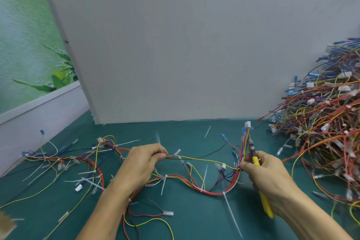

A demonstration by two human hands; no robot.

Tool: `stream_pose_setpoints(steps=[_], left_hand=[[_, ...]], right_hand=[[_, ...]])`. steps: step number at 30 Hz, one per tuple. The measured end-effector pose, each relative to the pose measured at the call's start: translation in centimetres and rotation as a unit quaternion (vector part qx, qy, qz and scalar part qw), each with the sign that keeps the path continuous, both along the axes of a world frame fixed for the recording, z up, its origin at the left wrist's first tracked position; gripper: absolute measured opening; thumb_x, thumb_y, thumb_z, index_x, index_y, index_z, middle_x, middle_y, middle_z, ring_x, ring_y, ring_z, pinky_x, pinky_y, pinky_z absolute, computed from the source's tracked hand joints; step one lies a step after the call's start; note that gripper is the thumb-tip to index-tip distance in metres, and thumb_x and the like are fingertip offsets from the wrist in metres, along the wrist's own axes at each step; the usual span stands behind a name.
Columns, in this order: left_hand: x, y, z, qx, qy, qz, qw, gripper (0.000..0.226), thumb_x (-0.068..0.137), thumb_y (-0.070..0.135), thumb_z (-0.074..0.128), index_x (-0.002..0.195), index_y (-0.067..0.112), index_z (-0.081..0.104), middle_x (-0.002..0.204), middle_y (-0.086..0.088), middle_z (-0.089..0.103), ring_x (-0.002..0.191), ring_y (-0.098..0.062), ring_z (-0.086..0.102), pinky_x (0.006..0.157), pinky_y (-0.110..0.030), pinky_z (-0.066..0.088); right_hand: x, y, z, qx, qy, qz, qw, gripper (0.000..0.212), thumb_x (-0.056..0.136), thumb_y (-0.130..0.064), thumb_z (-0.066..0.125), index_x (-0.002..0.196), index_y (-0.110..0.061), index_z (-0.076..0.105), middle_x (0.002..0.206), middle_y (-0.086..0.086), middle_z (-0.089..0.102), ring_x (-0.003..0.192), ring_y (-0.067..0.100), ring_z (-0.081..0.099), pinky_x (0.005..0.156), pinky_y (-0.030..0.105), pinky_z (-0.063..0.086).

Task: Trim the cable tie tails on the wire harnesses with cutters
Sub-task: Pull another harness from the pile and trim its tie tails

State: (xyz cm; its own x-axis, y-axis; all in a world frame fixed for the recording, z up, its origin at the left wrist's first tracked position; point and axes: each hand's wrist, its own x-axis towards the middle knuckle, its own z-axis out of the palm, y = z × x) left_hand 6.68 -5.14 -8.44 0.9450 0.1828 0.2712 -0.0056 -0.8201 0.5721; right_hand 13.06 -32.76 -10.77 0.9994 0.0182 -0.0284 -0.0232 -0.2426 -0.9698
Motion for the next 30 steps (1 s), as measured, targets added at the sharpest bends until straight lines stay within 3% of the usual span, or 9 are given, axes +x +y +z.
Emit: stream_pose_setpoints(steps=[2, 7, 11, 16, 20, 25, 30], left_hand=[[0.1, 0.0, 0.0, -0.026, 0.004, 0.0, 1.0, 0.026, 0.093, 0.017, 0.059, 0.074, 0.035, 0.063, 0.077, 0.015, 0.07, 0.082, -0.002, 0.063, 0.076, -0.017, 0.045], [0.2, -0.2, 0.4, -0.13, -0.015, -0.008, 0.991, 0.025, 0.094, 0.008, 0.055, 0.078, 0.023, 0.066, 0.074, 0.011, 0.073, 0.072, 0.001, 0.068, 0.069, -0.006, 0.043], [0.1, -0.2, 0.7, -0.186, -0.026, 0.0, 0.982, 0.022, 0.096, 0.009, 0.053, 0.081, 0.017, 0.066, 0.075, 0.001, 0.073, 0.069, -0.008, 0.071, 0.073, -0.018, 0.049], [0.0, 0.3, 0.8, -0.19, 0.001, -0.004, 0.982, 0.021, 0.095, 0.013, 0.055, 0.078, 0.015, 0.068, 0.076, 0.003, 0.072, 0.071, -0.013, 0.072, 0.082, -0.033, 0.054], [-0.2, 0.5, 1.0, -0.161, 0.029, -0.032, 0.986, 0.014, 0.09, 0.011, 0.064, 0.079, 0.019, 0.069, 0.079, 0.006, 0.073, 0.077, -0.01, 0.07, 0.081, -0.027, 0.052], [-0.3, 1.3, 0.9, -0.018, 0.064, -0.02, 0.998, 0.028, 0.078, 0.006, 0.074, 0.081, 0.033, 0.07, 0.073, 0.024, 0.068, 0.075, 0.014, 0.061, 0.068, 0.002, 0.037], [-0.4, 1.8, 1.2, 0.022, 0.021, 0.026, 0.999, 0.017, 0.085, 0.008, 0.068, 0.091, 0.024, 0.072, 0.08, 0.02, 0.065, 0.078, 0.008, 0.059, 0.07, -0.003, 0.038]], right_hand=[[-0.1, 0.0, 0.1, 0.0, 0.001, 0.003, 1.0, 0.007, 0.086, -0.005, 0.066, 0.081, -0.008, 0.064, 0.051, -0.004, 0.047, 0.058, 0.02, 0.043, 0.06, 0.034, 0.035], [-0.5, 0.3, 0.3, -0.007, 0.0, 0.019, 1.0, 0.006, 0.087, -0.007, 0.066, 0.081, -0.009, 0.064, 0.043, -0.009, 0.047, 0.056, 0.018, 0.043, 0.059, 0.034, 0.036], [-0.7, 0.4, 0.6, 0.007, 0.01, 0.019, 1.0, 0.007, 0.087, -0.004, 0.065, 0.081, -0.007, 0.063, 0.046, -0.007, 0.048, 0.056, 0.019, 0.042, 0.06, 0.035, 0.036], [-0.3, -0.1, 1.3, 0.098, 0.05, -0.016, 0.994, 0.019, 0.087, 0.007, 0.059, 0.076, -0.007, 0.054, 0.061, 0.01, 0.042, 0.052, 0.019, 0.032, 0.051, 0.03, 0.026], [-0.1, -0.4, 1.8, 0.128, 0.064, -0.027, 0.989, 0.022, 0.089, 0.009, 0.056, 0.075, -0.008, 0.05, 0.058, 0.007, 0.041, 0.049, 0.017, 0.032, 0.049, 0.028, 0.027], [0.0, -0.5, 1.8, 0.136, 0.072, -0.033, 0.988, 0.024, 0.089, 0.009, 0.055, 0.074, -0.009, 0.049, 0.058, 0.008, 0.042, 0.05, 0.018, 0.033, 0.049, 0.028, 0.029], [-0.1, -0.7, 2.0, 0.138, 0.075, -0.033, 0.987, 0.021, 0.09, 0.007, 0.056, 0.077, -0.009, 0.05, 0.058, 0.007, 0.041, 0.05, 0.017, 0.034, 0.049, 0.028, 0.031]])
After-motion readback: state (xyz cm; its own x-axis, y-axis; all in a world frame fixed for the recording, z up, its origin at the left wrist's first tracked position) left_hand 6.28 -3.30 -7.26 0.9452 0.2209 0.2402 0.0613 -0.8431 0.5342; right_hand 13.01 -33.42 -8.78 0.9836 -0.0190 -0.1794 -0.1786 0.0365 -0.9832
